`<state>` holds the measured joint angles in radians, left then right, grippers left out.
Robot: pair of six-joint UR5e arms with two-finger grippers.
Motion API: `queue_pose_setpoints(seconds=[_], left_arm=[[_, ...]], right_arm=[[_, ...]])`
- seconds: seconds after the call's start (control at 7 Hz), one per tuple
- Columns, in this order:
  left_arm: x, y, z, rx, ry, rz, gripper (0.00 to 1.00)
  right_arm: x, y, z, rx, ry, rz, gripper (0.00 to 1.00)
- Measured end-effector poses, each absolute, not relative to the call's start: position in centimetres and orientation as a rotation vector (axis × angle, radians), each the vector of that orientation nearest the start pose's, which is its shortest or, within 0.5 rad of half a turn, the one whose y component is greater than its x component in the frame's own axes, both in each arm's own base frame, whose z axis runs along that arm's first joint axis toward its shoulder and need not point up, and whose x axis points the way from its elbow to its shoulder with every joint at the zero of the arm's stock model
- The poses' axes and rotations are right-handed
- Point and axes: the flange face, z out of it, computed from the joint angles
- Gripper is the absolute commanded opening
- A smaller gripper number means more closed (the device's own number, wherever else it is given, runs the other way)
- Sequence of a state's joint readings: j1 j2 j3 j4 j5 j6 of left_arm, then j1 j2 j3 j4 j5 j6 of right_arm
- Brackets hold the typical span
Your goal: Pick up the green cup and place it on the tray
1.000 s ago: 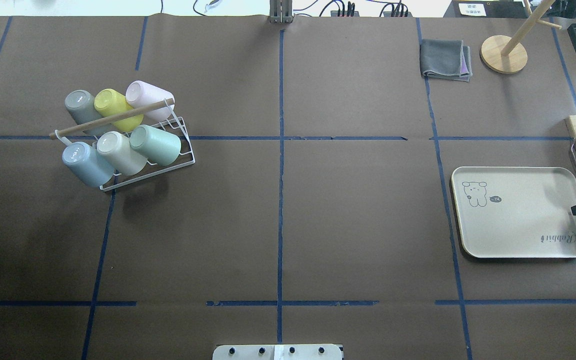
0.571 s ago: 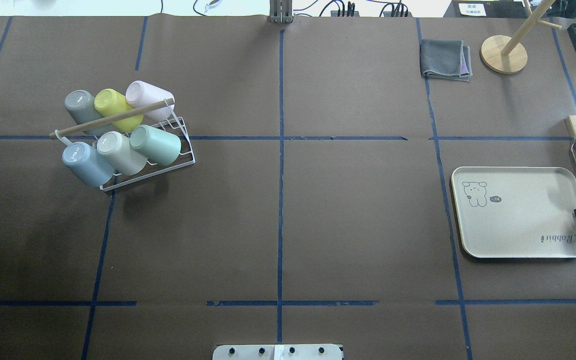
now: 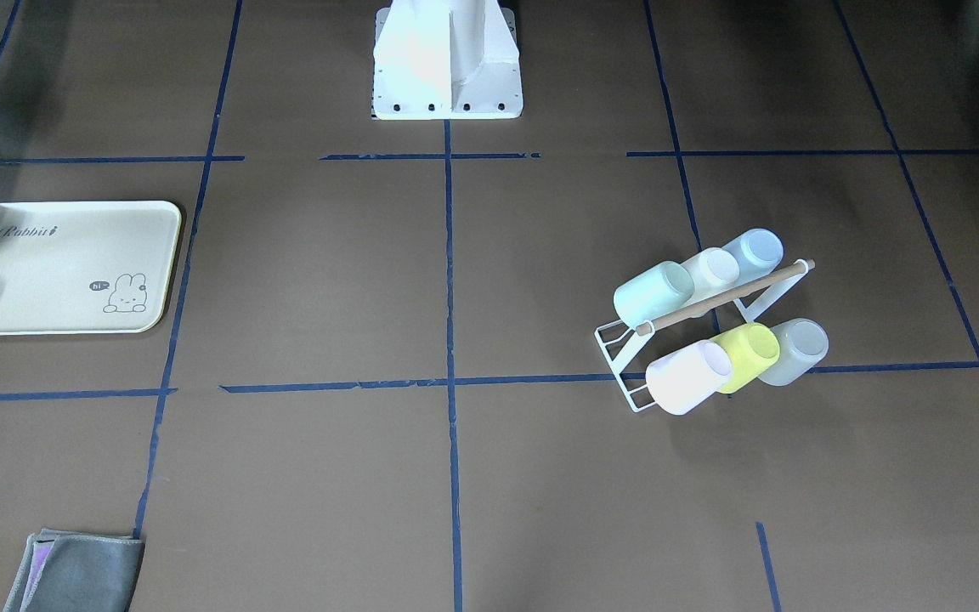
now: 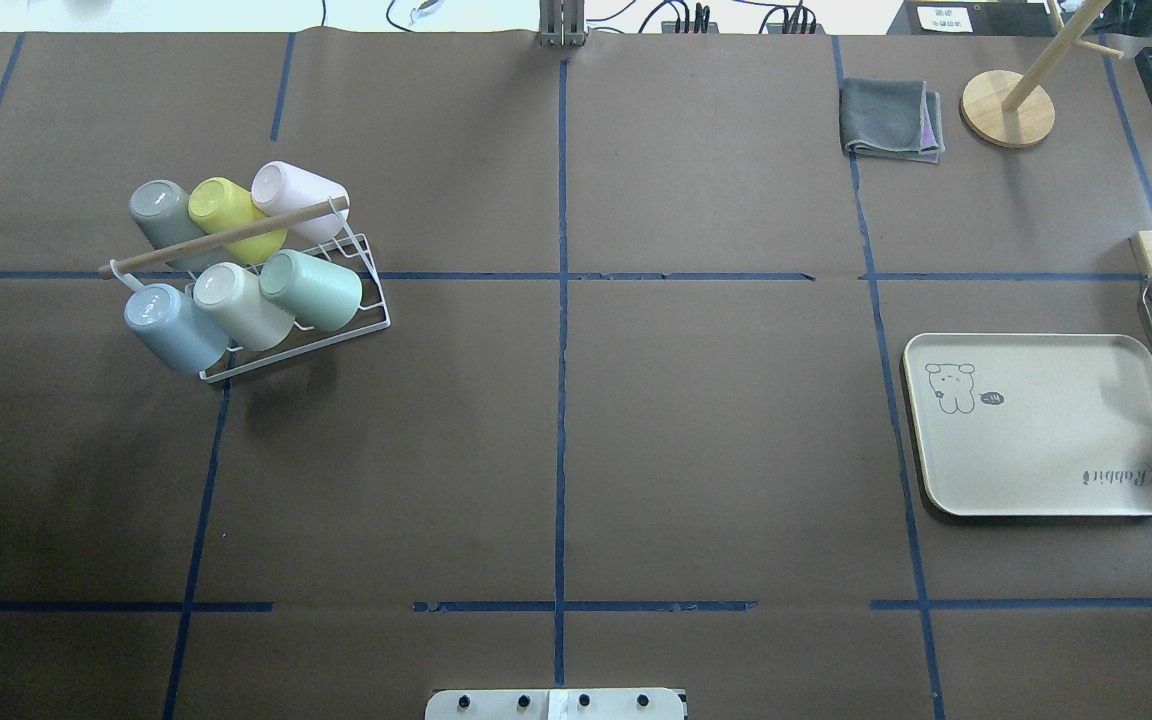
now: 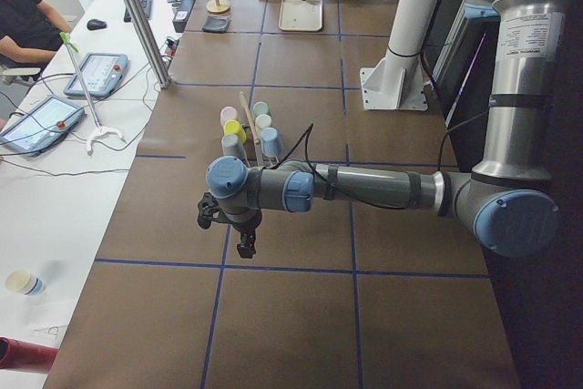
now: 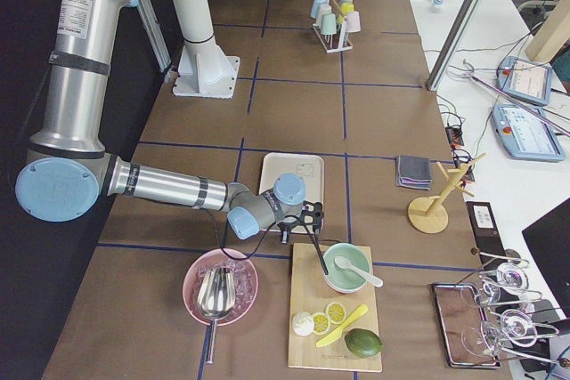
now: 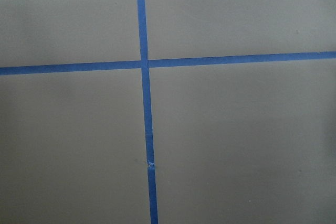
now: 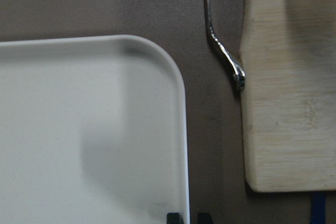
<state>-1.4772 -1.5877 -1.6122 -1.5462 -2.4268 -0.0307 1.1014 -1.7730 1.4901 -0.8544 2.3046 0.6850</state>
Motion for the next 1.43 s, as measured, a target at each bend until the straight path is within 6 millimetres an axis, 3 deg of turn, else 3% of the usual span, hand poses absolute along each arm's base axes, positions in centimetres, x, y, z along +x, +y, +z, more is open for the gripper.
queue_pose_setpoints(seconds=[0.29,0.71,0.86,1.0,1.14,1.43], left_arm=[[-1.1,-50.4,62.6,-0.022,0.856,0.073,1.0],[-1.1,-50.4,62.5,-0.018,0.858,0.075,1.0],[-1.1,-50.4,62.4,-0.015,0.859,0.077,1.0],[-1.1,-50.4,62.3,-0.012,0.859,0.078,1.0],[-1.1,-50.4,62.1,-0.008,0.859,0.08,1.0],[-1.1,-50.5,61.7,0.0,0.86,0.084,1.0]], right_arm=[[-12.9,-39.9,69.7,-0.03,-0.862,0.027,0.0],[-13.9,-40.5,62.7,0.039,-1.006,-0.059,0.0],[-14.8,-41.6,60.0,0.053,-1.059,-0.074,0.0],[-16.4,-43.5,56.7,0.045,-1.118,-0.071,0.0],[-19.4,-45.4,52.5,0.013,-1.175,-0.056,0.0],[-27.9,-47.4,44.2,-0.084,-1.239,0.001,0.0]])
